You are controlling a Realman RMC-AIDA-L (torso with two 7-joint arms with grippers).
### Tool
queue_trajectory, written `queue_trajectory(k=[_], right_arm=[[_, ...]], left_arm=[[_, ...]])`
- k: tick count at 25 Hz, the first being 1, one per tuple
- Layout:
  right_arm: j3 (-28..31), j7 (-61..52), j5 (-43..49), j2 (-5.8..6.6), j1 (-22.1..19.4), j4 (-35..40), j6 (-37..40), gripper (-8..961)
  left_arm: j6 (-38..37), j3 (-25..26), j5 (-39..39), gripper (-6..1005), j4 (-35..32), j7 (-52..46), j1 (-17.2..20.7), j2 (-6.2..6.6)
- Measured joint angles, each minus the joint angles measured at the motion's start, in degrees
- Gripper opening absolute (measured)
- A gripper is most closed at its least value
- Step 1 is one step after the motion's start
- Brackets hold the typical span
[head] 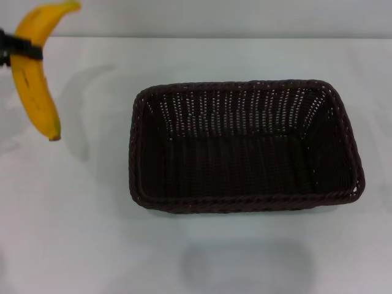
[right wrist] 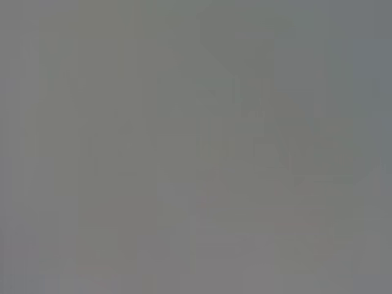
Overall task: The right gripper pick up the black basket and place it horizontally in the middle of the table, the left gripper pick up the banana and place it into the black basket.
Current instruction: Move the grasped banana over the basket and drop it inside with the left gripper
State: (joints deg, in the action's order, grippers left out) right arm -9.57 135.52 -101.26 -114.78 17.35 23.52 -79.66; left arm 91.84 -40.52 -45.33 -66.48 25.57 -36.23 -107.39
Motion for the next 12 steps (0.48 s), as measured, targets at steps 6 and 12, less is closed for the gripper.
queue_trajectory(k=[6, 12], right_arm=[[0.0, -1.6, -0.8, 0.0, -0.5, -0.3, -0.4, 691], [0.0, -1.6, -0.9, -0.05, -0.4, -0.4, -0.9, 691]], left_arm=[[10.2, 0.4, -12.9, 564, -5.2, 4.7, 0.0, 1.4], [13.2, -2.0, -15.6, 578, -2.9, 6.2, -3.4, -0.33]])
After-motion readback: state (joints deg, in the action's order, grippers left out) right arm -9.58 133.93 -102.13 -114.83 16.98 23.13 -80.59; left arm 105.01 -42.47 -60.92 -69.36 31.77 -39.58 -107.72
